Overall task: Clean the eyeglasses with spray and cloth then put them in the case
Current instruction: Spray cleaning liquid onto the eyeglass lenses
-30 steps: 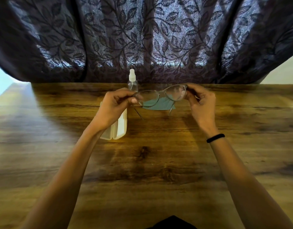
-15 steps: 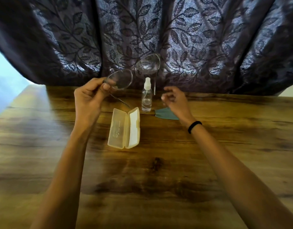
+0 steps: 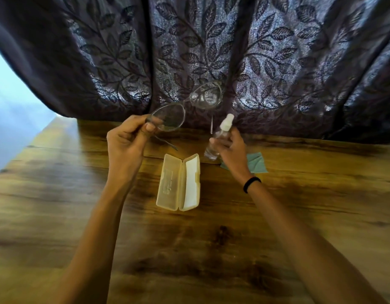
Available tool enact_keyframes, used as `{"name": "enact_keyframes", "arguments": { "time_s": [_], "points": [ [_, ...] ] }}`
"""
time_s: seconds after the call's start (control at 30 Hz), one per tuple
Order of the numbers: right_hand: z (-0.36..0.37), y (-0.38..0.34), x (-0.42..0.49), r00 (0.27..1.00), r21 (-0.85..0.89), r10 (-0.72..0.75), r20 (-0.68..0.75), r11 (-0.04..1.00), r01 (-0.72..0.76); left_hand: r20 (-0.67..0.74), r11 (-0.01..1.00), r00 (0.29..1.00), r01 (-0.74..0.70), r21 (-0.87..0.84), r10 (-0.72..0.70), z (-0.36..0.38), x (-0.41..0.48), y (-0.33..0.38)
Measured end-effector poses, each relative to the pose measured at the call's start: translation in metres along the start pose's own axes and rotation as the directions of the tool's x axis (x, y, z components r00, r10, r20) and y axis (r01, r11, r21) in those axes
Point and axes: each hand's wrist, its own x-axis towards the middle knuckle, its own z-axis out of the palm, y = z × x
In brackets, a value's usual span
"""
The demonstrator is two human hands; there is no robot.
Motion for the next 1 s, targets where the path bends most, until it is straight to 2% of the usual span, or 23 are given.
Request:
{"name": "enact_keyframes", "arguments": {
  "time_s": [0.13,0.3,0.43,0.63,0.77,1.0],
  "points": [
    [-0.032,-0.001,-0.017,0.999,0.035,-0.042,-0.017,0.998,0.043,0.049,0.999,0.998,0.029,0.035,-0.031,0.016,0.003,0.000],
    [-0.073,-0.008,-0.041,0.983,0.000,-0.147,-0.108,0.989,0.148,0.149,0.997,0.986,0.075,0.015,-0.077,0.043,0.006,-0.002],
    [-0.101,-0.022,-0.064,0.957,-0.034,-0.241,-0.161,0.971,0.238,0.207,0.993,0.972,0.114,0.001,-0.112,0.063,0.008,-0.005],
    [-0.120,-0.047,-0.092,0.886,-0.178,-0.374,-0.276,0.925,0.335,0.272,0.996,0.959,0.069,0.052,-0.080,0.089,0.005,-0.010],
    [-0.123,-0.062,-0.104,0.858,-0.222,-0.449,-0.248,0.889,0.401,0.309,0.996,0.948,0.059,0.065,-0.076,0.100,0.000,-0.011],
    [-0.111,-0.073,-0.109,0.915,-0.254,-0.398,-0.070,0.894,0.369,0.360,0.995,0.931,0.024,0.093,-0.056,0.113,-0.005,-0.002]
  ]
}}
